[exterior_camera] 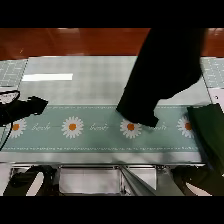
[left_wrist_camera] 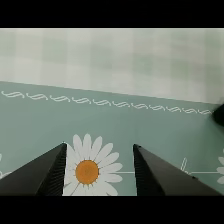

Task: Fold the shirts.

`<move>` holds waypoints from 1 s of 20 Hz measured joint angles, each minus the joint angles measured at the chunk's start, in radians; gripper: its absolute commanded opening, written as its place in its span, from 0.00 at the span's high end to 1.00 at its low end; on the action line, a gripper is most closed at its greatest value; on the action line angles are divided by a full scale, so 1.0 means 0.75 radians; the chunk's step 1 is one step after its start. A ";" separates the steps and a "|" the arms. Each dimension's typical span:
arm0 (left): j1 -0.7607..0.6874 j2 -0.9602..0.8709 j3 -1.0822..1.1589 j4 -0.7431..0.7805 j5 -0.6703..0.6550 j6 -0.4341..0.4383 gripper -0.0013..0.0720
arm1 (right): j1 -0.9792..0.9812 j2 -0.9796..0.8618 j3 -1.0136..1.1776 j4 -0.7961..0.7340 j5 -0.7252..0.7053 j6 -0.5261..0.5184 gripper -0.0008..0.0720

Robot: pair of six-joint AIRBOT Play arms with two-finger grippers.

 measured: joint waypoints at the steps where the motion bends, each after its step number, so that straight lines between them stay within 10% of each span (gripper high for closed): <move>1: 0.000 0.001 -0.002 0.000 -0.002 0.000 0.29 | 0.067 -0.016 -0.046 0.012 0.018 0.018 0.96; 9: 0.000 0.002 -0.005 -0.043 -0.008 0.009 0.29 | 0.299 -0.386 -0.468 0.312 -0.120 0.101 0.94; 11: 0.000 0.002 -0.005 -0.046 -0.012 0.022 0.29 | 0.300 -0.517 -0.506 0.425 -0.189 0.110 0.41; 20: 0.025 -0.008 -0.027 0.001 -0.192 0.035 0.29 | -0.368 -0.453 -0.523 0.415 0.075 0.126 0.43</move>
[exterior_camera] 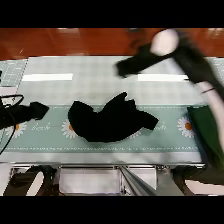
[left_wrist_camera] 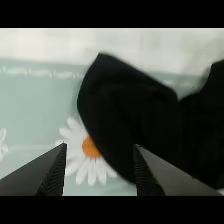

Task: Fold the shirts.

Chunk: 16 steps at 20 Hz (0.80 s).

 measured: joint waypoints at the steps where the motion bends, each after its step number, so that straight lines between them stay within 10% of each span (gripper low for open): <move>1: 0.004 0.001 -0.036 -0.048 -0.068 -0.004 0.29 | -0.126 0.077 -0.103 -0.027 0.013 0.011 0.43; 9: 0.012 -0.107 -0.465 -0.476 0.034 0.170 0.29 | -0.893 0.616 -1.279 0.370 -0.189 -0.252 0.43; 16: 0.017 -0.545 -0.458 -0.738 0.351 0.413 0.29 | -0.948 0.685 -1.541 0.500 -0.171 -0.384 0.43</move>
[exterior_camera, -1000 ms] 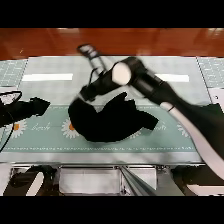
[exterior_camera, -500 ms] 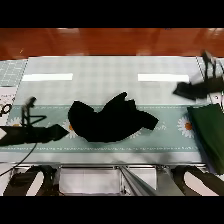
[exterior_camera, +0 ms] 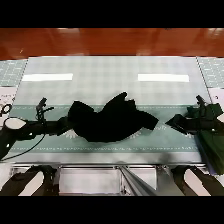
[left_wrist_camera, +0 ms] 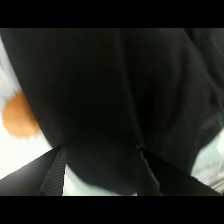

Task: Fold the shirts.

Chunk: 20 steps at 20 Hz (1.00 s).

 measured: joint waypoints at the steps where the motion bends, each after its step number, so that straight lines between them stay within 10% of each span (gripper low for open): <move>1: 0.000 -0.063 0.021 -0.016 0.016 0.015 0.29 | -0.001 0.003 -0.010 0.000 0.015 -0.005 0.43; 5: -0.002 -0.263 0.125 -0.050 0.047 0.040 0.36 | -0.001 0.006 -0.039 0.005 0.071 -0.018 0.43; 7: -0.014 -0.342 0.173 -0.047 0.063 0.048 0.96 | -0.001 0.007 -0.067 0.011 0.086 -0.021 0.43; 18: -0.065 -0.473 0.294 -0.049 -0.020 0.108 0.96 | 0.288 -0.256 -0.041 0.276 -0.189 -0.052 0.44; 20: -0.065 -0.475 0.297 -0.049 -0.030 0.109 0.96 | 0.375 -0.371 0.040 0.324 -0.246 -0.063 0.83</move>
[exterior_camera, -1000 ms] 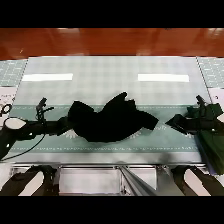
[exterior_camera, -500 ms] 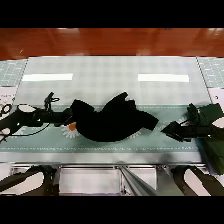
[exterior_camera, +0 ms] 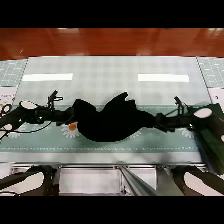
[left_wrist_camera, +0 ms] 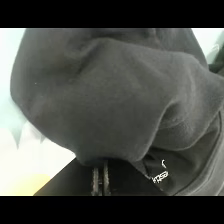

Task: Fold the shirts.

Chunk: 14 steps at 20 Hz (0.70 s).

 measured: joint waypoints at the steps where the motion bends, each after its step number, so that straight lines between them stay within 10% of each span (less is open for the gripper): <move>1: 0.000 -0.001 0.002 0.000 -0.002 0.000 0.96 | 0.040 -0.052 0.041 0.007 -0.016 -0.001 0.96; 14: 0.201 0.259 0.910 -0.003 -0.181 -0.171 0.96 | 0.087 -0.071 1.530 -0.482 0.416 0.244 0.96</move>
